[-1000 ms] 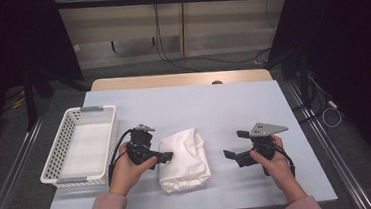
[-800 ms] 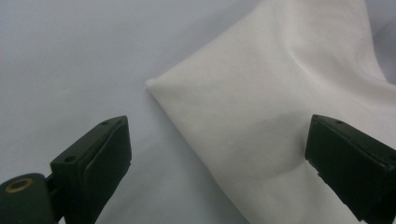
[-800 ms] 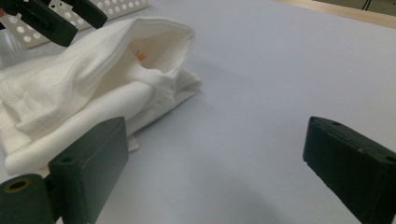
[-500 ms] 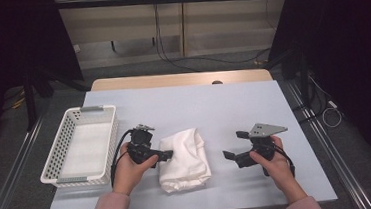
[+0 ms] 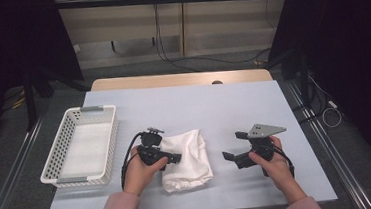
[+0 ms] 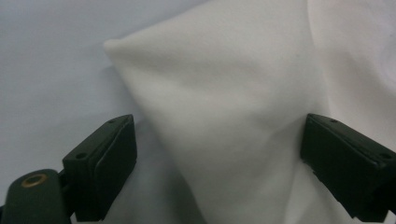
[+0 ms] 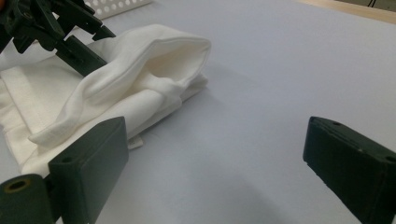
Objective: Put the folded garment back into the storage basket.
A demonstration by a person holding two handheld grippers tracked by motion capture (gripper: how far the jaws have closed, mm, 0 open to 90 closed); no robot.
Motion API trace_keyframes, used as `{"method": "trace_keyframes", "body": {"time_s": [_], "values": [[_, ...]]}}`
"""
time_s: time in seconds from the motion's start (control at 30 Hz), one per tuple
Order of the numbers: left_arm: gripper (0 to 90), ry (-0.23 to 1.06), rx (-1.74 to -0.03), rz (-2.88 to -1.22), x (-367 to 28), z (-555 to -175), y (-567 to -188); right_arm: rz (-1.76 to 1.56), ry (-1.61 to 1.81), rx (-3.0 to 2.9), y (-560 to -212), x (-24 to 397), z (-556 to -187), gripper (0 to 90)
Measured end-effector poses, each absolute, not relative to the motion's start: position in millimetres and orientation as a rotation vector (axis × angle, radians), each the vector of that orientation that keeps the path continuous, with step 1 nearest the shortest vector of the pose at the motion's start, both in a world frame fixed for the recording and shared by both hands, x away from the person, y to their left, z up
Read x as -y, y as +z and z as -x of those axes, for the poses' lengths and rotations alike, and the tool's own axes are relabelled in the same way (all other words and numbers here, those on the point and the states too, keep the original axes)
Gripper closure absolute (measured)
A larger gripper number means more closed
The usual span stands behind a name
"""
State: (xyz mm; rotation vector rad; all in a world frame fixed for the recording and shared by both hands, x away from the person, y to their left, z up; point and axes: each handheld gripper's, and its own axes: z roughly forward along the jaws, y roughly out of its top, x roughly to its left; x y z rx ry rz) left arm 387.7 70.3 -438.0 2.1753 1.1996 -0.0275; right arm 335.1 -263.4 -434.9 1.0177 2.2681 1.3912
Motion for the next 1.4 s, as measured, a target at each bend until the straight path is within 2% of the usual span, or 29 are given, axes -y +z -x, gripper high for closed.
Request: {"method": "trace_keyframes", "body": {"time_s": [0.23,0.4,0.6,0.7,1.07,1.23,1.37,1.4], "values": [[9.6,0.026,-1.160,-2.229,-49.9,-382.6,-438.7,-1.016,1.402,-2.268,-434.8,262.8,-335.2,6.6],[9.6,-0.031,-1.179,-2.196,-49.1,-387.2,-436.9,-1.021,1.421,-2.254,-433.3,263.9,-335.2,6.6],[14.3,-0.053,-1.100,-2.143,-43.0,-397.1,-433.6,-1.011,1.423,-2.254,-433.0,262.8,-336.1,6.8],[15.3,-0.061,-1.114,-2.142,-41.6,-399.4,-435.2,-1.012,1.424,-2.258,-432.5,261.4,-335.9,6.7],[13.4,-0.023,-1.174,-2.070,-65.4,-389.1,-427.0,-1.021,1.424,-2.255,-432.1,261.4,-335.2,6.7],[15.9,-0.051,-1.223,-2.070,-71.3,-385.6,-433.7,-1.016,1.421,-2.255,-432.2,260.8,-335.1,6.7],[16.5,-0.021,-1.209,-2.086,-71.6,-384.2,-438.3,-1.017,1.422,-2.256,-432.3,260.2,-335.2,6.8],[17.9,-0.074,-1.227,-2.072,-71.8,-384.4,-439.0,-1.013,1.425,-2.257,-432.5,259.9,-335.3,6.7]]}}
